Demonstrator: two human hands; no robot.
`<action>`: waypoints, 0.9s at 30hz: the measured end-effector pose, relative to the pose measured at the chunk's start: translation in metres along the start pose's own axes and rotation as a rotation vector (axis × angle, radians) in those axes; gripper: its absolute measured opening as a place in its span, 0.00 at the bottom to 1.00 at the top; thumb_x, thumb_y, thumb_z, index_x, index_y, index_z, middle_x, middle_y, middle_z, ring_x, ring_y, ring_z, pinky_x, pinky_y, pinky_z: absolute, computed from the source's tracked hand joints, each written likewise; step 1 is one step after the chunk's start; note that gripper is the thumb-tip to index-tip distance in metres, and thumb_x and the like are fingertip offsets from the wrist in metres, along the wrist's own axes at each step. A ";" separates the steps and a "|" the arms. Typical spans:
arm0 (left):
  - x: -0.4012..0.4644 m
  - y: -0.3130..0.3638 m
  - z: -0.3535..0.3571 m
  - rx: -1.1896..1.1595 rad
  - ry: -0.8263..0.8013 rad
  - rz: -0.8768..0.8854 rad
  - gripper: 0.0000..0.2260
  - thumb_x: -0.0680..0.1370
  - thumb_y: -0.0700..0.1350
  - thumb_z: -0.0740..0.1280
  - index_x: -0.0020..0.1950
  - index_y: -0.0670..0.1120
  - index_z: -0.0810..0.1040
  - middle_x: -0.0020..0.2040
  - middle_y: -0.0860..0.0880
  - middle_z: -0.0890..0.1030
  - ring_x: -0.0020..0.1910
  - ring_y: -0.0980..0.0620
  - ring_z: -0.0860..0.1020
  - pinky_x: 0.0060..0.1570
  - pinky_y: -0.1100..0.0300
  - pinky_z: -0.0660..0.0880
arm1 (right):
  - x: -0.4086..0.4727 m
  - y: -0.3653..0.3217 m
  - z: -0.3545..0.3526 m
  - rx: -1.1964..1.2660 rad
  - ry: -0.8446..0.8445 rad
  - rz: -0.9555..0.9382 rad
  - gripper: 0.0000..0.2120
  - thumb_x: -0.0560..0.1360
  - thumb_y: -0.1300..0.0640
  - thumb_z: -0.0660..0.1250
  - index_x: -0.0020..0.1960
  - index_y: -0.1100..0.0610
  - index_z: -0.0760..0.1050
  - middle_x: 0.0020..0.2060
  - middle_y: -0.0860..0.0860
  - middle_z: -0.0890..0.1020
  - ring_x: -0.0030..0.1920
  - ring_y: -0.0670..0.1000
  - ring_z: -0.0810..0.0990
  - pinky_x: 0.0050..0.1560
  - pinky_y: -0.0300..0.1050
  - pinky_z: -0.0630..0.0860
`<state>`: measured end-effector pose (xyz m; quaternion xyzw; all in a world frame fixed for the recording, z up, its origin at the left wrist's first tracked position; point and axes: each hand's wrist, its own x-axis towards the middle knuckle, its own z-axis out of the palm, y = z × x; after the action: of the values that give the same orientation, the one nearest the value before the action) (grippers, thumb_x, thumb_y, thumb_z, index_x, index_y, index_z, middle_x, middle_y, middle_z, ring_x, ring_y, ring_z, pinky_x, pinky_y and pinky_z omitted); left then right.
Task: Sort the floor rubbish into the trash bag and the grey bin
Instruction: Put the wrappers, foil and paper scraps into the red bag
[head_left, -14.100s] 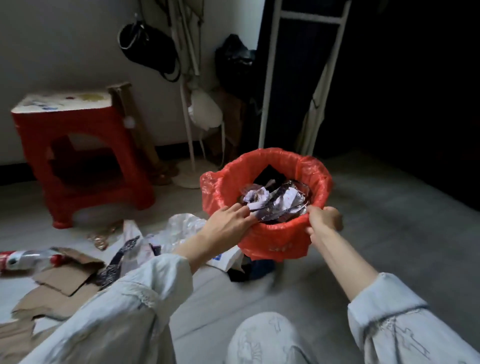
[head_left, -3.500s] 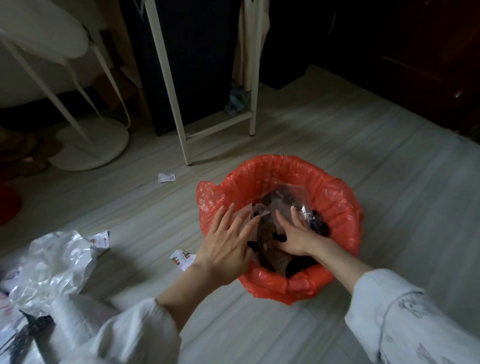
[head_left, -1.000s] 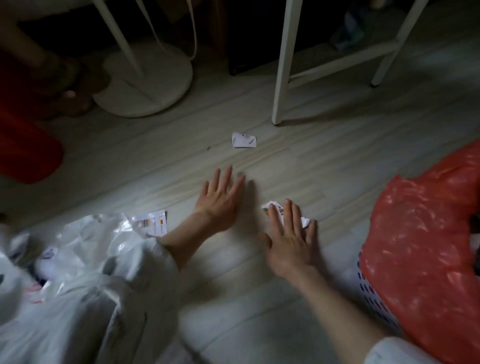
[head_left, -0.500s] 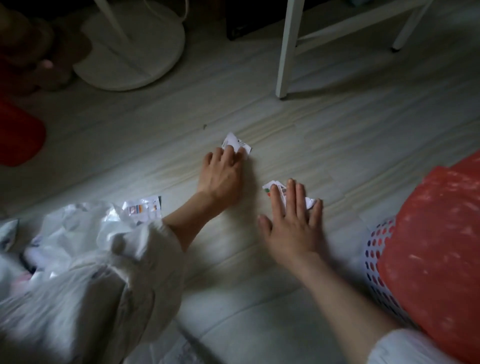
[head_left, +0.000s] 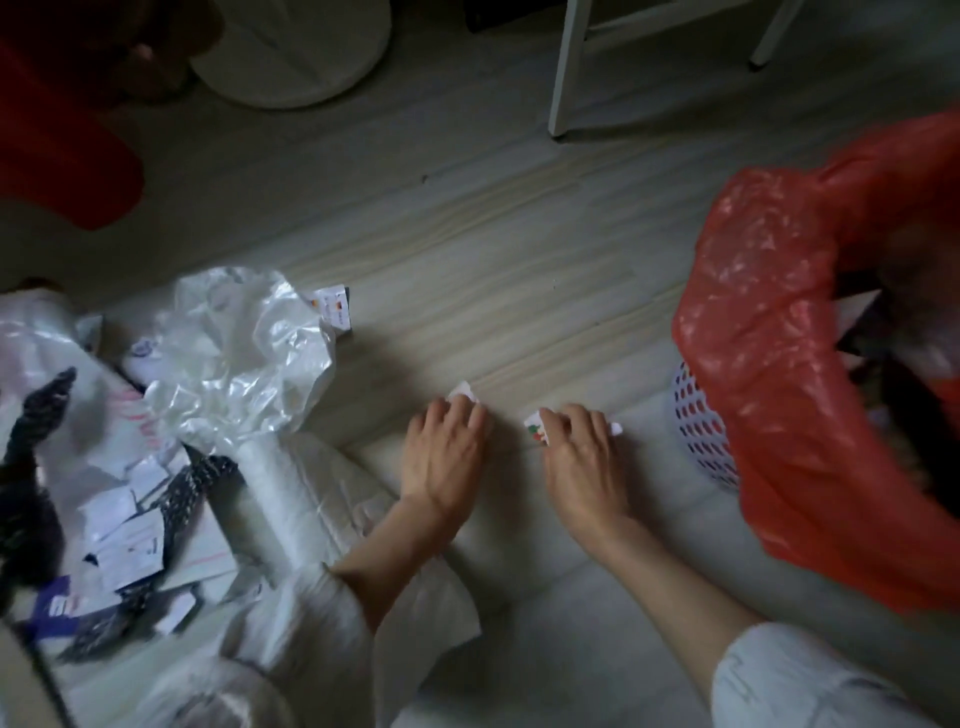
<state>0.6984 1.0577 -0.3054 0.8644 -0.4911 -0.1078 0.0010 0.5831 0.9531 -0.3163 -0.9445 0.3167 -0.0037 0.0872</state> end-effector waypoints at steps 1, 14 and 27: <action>-0.011 0.007 0.000 0.004 -0.014 0.004 0.09 0.66 0.49 0.69 0.42 0.48 0.76 0.43 0.47 0.79 0.39 0.46 0.77 0.33 0.60 0.71 | -0.015 0.000 -0.004 -0.032 -0.048 0.024 0.15 0.65 0.57 0.71 0.51 0.56 0.78 0.41 0.54 0.79 0.40 0.58 0.79 0.40 0.49 0.77; -0.055 0.042 -0.023 -0.372 -0.106 -0.140 0.11 0.79 0.38 0.57 0.58 0.41 0.76 0.54 0.42 0.74 0.54 0.41 0.75 0.50 0.49 0.72 | -0.073 -0.008 -0.086 0.261 -0.511 0.264 0.06 0.74 0.57 0.64 0.47 0.54 0.80 0.53 0.55 0.80 0.56 0.57 0.77 0.50 0.44 0.71; -0.040 0.103 -0.204 -0.900 0.257 -0.170 0.05 0.75 0.38 0.63 0.41 0.40 0.76 0.38 0.38 0.81 0.40 0.39 0.79 0.40 0.52 0.72 | -0.075 0.029 -0.259 0.617 0.249 0.322 0.04 0.74 0.64 0.64 0.42 0.64 0.75 0.37 0.64 0.80 0.41 0.61 0.77 0.41 0.50 0.67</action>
<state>0.6298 1.0173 -0.0881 0.8216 -0.3189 -0.2020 0.4272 0.4900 0.9331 -0.0623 -0.8041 0.4537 -0.1999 0.3281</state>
